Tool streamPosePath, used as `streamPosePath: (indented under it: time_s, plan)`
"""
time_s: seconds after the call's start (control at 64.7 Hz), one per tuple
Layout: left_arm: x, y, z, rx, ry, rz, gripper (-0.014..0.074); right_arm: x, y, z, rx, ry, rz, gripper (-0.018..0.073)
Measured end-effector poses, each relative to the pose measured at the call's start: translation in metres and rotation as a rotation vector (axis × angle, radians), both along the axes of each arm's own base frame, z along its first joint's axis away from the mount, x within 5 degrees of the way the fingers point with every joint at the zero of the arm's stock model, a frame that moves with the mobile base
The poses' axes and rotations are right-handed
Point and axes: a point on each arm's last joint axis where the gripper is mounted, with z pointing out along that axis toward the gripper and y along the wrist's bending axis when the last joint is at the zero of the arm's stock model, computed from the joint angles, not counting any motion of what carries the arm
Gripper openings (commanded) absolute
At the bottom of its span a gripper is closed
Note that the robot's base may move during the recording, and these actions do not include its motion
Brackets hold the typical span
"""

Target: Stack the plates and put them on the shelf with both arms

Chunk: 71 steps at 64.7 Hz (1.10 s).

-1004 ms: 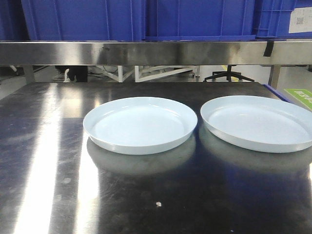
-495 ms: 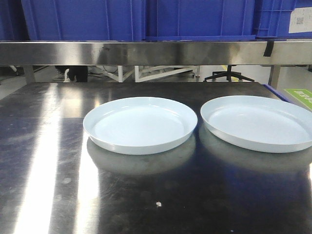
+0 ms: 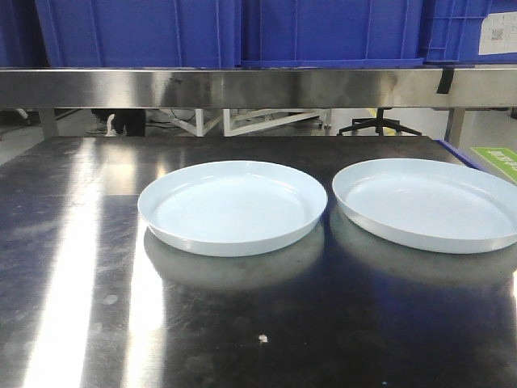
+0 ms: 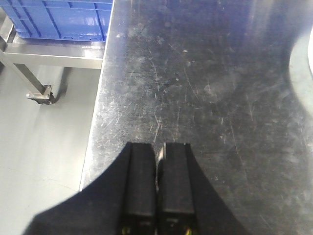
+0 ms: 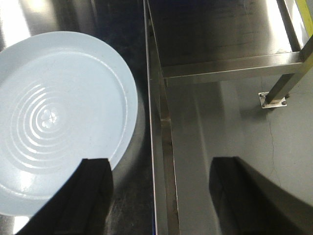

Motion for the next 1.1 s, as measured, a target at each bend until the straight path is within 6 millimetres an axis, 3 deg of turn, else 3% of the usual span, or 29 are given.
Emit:
streamPosePath:
  time_s: [0.247,0.773,1.097]
  plan:
    - [0.000,0.000,0.000,0.002,-0.001,-0.001,0.0097,0.006,-0.001,-0.003,0.000,0.006,-0.002,0.0538]
    - [0.000,0.000,0.000,0.002,-0.002,-0.001,0.0097,0.098,-0.006,-0.006,0.019,0.179,0.018,0.0538]
    - [0.000,0.000,0.000,0.002,-0.002,-0.001,0.0097,0.117,0.013,-0.024,0.022,0.284,0.089,0.0538]
